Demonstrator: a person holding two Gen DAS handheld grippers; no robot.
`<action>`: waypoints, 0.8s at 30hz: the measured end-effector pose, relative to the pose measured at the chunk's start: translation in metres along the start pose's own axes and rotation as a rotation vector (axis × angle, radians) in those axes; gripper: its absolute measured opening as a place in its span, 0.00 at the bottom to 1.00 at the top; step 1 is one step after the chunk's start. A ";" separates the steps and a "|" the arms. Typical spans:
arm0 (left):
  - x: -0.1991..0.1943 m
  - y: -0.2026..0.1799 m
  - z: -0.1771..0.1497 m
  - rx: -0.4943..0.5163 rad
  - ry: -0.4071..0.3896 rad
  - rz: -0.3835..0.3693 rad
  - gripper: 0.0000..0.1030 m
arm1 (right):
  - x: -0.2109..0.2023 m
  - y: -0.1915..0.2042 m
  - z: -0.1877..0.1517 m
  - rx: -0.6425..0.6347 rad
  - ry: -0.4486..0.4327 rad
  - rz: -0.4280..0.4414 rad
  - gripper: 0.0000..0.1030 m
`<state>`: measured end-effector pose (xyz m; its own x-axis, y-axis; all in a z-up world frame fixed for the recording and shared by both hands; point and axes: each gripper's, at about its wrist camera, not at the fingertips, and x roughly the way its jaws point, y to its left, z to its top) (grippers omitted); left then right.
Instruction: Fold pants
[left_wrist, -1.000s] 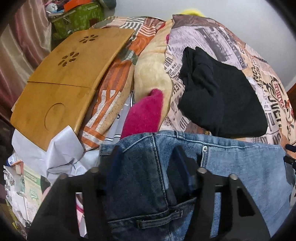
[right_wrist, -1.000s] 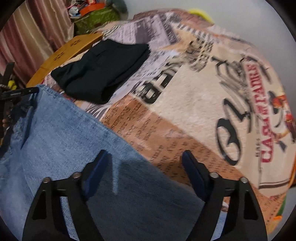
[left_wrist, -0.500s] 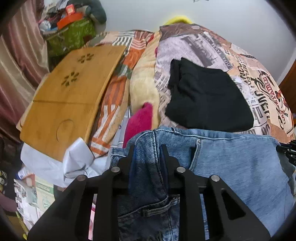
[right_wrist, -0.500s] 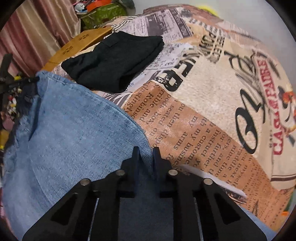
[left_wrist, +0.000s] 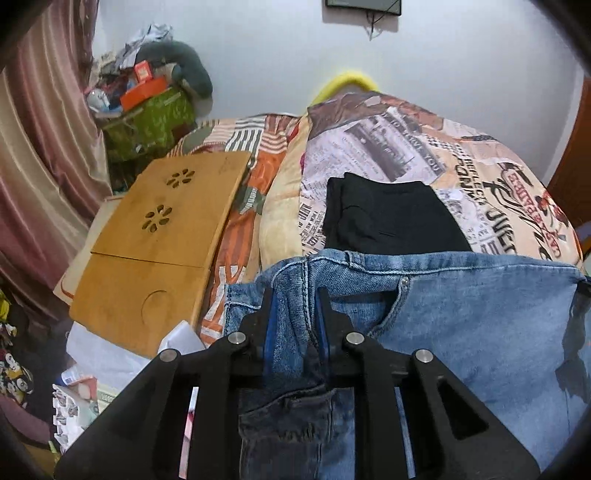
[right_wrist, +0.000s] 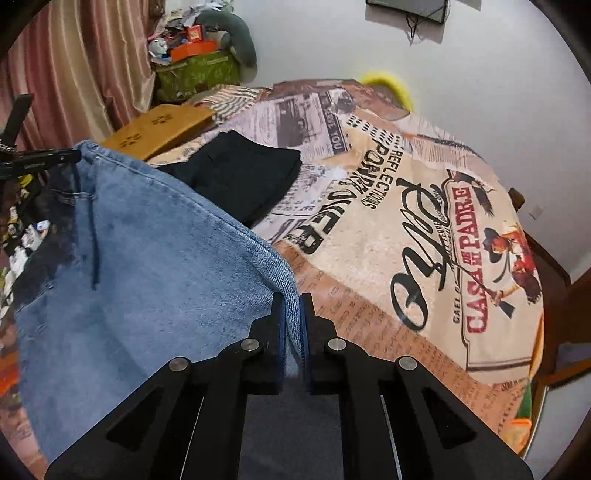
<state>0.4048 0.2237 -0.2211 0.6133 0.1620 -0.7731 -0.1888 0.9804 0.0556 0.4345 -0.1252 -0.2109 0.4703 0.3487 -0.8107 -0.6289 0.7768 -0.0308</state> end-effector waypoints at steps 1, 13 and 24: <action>-0.006 0.000 -0.003 0.001 -0.007 0.001 0.19 | -0.009 0.007 -0.005 -0.005 -0.006 -0.002 0.05; -0.093 0.007 -0.074 0.012 -0.068 0.005 0.19 | -0.079 0.058 -0.061 0.005 -0.039 0.028 0.05; -0.108 0.021 -0.171 -0.043 0.015 0.017 0.19 | -0.080 0.095 -0.134 0.109 0.024 0.056 0.06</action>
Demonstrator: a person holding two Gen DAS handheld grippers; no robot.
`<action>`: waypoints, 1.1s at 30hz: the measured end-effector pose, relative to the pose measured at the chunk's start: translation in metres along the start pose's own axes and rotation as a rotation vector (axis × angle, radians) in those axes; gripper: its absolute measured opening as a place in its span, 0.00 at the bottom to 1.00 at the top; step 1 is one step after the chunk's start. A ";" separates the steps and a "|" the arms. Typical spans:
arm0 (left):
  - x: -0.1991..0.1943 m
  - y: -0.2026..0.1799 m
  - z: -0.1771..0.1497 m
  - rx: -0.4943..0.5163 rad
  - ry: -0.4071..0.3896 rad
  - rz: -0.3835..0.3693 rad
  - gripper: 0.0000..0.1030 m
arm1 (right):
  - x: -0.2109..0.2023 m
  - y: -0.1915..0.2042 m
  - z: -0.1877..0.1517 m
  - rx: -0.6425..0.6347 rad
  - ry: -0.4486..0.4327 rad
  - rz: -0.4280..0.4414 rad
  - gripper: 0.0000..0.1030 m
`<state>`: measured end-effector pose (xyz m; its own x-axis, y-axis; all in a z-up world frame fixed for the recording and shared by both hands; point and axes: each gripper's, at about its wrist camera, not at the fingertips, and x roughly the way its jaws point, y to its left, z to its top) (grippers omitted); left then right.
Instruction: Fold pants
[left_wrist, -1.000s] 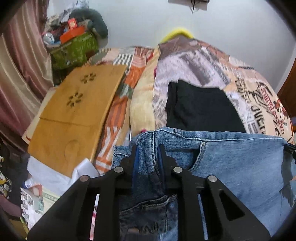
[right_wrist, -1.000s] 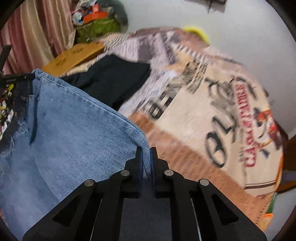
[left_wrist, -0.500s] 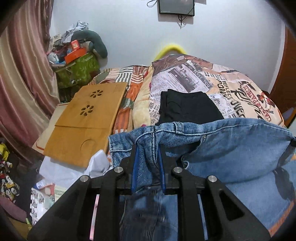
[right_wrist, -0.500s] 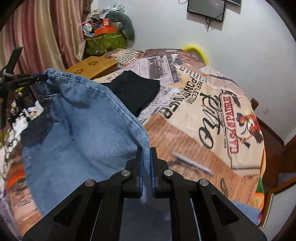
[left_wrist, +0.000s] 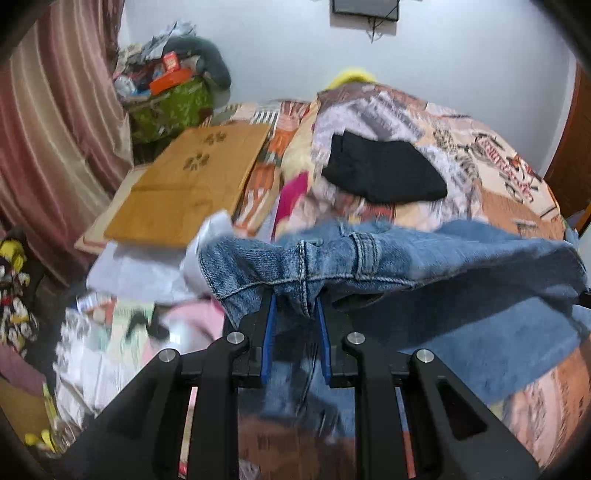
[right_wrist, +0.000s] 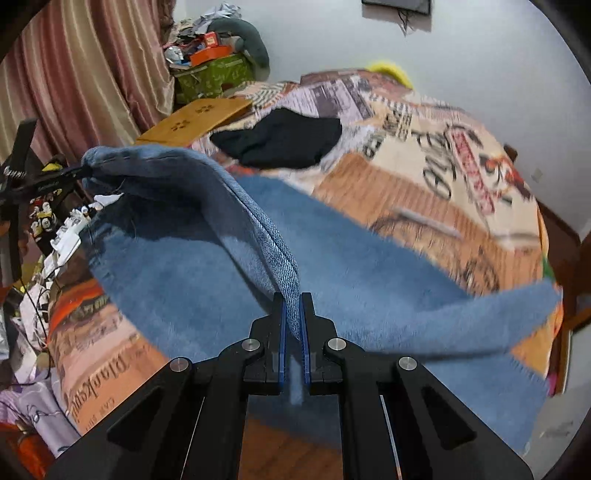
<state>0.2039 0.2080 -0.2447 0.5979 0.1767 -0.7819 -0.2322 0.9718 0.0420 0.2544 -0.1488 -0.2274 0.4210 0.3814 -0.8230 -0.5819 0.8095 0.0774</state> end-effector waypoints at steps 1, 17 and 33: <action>0.003 0.001 -0.009 -0.006 0.018 0.002 0.20 | 0.002 0.003 -0.006 0.003 0.005 -0.007 0.06; 0.000 0.008 -0.063 -0.049 0.122 0.007 0.20 | -0.013 0.008 -0.039 0.089 0.029 -0.034 0.16; -0.019 -0.065 0.044 0.014 -0.046 -0.032 0.74 | -0.070 -0.122 -0.032 0.344 -0.077 -0.254 0.51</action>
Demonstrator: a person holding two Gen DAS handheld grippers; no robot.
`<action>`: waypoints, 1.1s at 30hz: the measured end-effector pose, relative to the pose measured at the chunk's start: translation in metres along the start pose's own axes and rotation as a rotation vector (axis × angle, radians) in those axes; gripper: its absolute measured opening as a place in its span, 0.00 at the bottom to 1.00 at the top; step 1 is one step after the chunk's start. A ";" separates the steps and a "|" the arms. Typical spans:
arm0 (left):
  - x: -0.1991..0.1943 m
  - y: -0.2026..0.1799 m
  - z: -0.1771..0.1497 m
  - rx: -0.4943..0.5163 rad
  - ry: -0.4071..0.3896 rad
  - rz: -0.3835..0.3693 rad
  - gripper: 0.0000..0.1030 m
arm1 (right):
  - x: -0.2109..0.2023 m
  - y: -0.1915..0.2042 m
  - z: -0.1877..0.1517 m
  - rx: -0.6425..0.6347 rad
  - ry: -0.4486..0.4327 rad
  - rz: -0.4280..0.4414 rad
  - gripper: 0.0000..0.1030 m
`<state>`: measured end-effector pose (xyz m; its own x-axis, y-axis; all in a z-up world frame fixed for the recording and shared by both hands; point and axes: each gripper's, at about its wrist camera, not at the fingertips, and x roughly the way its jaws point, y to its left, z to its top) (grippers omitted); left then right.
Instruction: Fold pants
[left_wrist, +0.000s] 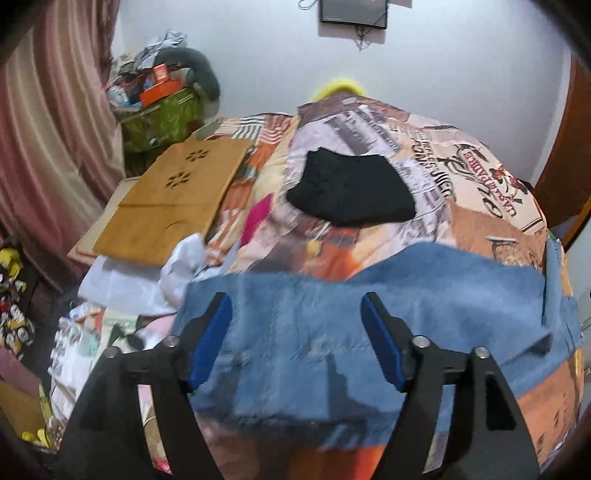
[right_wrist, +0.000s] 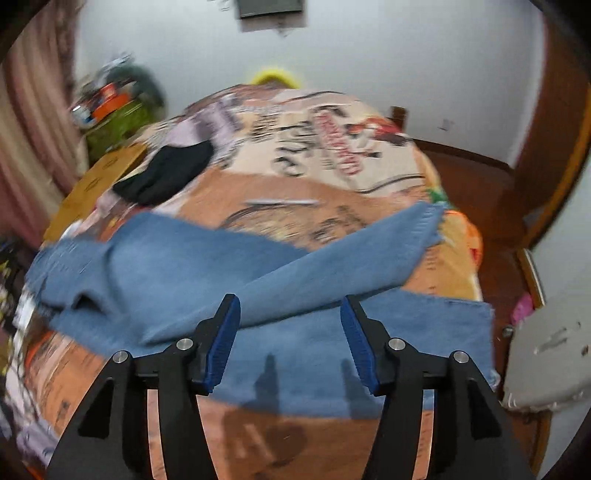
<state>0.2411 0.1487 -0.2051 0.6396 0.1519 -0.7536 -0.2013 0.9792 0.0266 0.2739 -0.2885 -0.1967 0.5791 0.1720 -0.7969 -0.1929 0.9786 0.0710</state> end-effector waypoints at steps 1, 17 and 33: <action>0.005 -0.007 0.004 0.003 0.002 -0.006 0.79 | 0.005 -0.010 0.005 0.025 0.006 -0.012 0.51; 0.111 -0.139 -0.013 0.270 0.183 -0.085 0.83 | 0.131 -0.016 0.040 0.060 0.211 -0.029 0.67; 0.110 -0.135 -0.023 0.217 0.168 -0.071 0.86 | 0.068 -0.070 -0.038 0.144 0.184 -0.165 0.72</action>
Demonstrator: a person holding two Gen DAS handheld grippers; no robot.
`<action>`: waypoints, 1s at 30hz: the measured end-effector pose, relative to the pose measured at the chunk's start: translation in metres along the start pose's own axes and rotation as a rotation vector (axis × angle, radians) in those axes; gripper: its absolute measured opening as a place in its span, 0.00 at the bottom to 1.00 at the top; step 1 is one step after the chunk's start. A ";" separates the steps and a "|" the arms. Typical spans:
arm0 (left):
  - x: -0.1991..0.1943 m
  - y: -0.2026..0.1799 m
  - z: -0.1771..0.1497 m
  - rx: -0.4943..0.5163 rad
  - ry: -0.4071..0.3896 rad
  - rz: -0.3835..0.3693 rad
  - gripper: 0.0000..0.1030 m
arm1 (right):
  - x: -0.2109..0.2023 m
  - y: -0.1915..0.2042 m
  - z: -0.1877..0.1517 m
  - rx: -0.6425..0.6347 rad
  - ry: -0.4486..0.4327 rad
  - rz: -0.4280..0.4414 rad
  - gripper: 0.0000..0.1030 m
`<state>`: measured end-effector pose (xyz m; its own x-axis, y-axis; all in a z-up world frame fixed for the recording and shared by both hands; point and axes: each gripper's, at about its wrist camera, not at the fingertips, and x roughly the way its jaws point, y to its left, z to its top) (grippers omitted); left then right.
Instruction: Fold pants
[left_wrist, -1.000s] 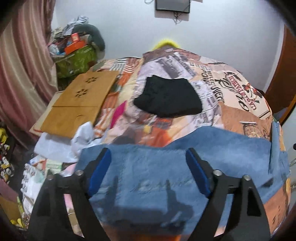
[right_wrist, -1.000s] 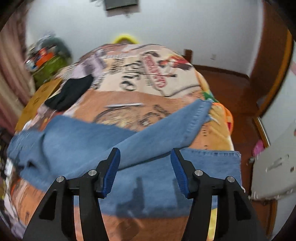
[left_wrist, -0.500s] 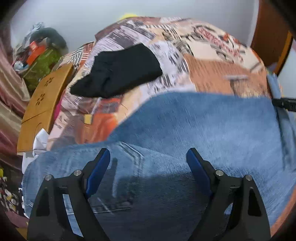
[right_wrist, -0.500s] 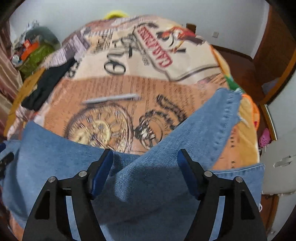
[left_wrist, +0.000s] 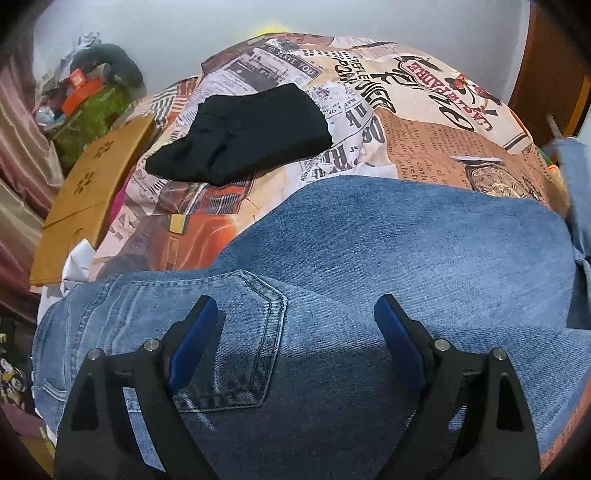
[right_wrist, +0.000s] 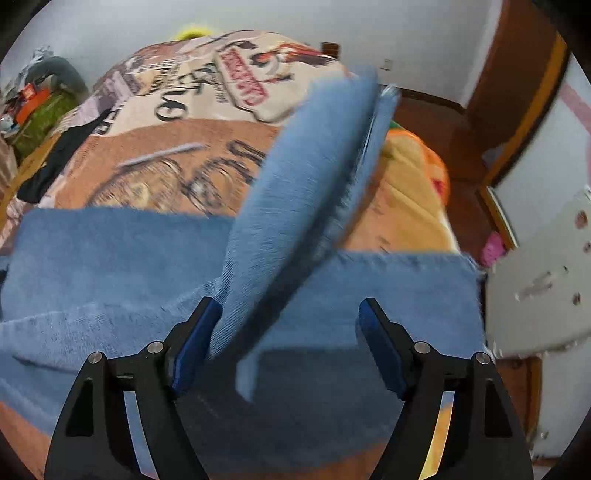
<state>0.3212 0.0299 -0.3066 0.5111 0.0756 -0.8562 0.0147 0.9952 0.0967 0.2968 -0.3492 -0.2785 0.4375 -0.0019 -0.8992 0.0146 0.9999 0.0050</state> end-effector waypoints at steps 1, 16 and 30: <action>-0.001 -0.001 0.000 0.004 -0.003 0.006 0.86 | -0.003 -0.010 -0.008 0.037 0.001 0.008 0.72; -0.026 -0.023 0.017 0.095 -0.053 -0.004 0.85 | -0.047 -0.103 -0.040 0.352 -0.051 -0.040 0.67; -0.035 -0.134 0.008 0.364 -0.002 -0.159 0.86 | 0.028 -0.098 -0.006 0.280 0.070 -0.116 0.67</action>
<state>0.3082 -0.1062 -0.2851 0.4793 -0.0776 -0.8742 0.3968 0.9076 0.1370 0.3022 -0.4474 -0.3071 0.3557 -0.1049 -0.9287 0.3120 0.9500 0.0122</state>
